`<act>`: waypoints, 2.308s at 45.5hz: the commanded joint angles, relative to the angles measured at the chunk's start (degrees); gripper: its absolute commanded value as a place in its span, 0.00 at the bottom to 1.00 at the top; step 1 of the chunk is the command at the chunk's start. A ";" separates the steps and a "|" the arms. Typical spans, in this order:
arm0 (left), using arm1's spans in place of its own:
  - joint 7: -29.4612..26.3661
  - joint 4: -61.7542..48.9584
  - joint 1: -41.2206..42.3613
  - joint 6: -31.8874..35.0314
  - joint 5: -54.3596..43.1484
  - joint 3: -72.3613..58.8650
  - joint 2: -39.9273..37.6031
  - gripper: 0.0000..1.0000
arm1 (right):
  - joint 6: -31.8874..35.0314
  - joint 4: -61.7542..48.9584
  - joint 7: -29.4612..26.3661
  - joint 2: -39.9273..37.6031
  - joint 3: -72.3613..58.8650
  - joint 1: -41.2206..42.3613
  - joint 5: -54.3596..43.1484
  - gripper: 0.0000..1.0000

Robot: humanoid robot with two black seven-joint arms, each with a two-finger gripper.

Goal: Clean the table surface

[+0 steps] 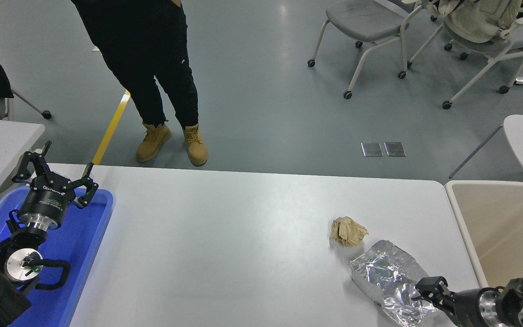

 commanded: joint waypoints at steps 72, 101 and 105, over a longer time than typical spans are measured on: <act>0.00 -0.01 0.00 0.00 0.00 0.00 0.00 1.00 | 7.39 4.97 -1.02 -12.89 -1.16 6.84 -2.28 0.00; 0.00 -0.01 0.00 0.00 0.00 0.08 0.00 1.00 | 32.09 6.65 -1.90 -40.84 0.59 19.41 -10.80 0.00; 0.00 -0.01 0.00 0.00 0.00 0.00 0.00 1.00 | 34.73 6.56 -1.90 -42.95 2.00 20.12 -12.21 0.00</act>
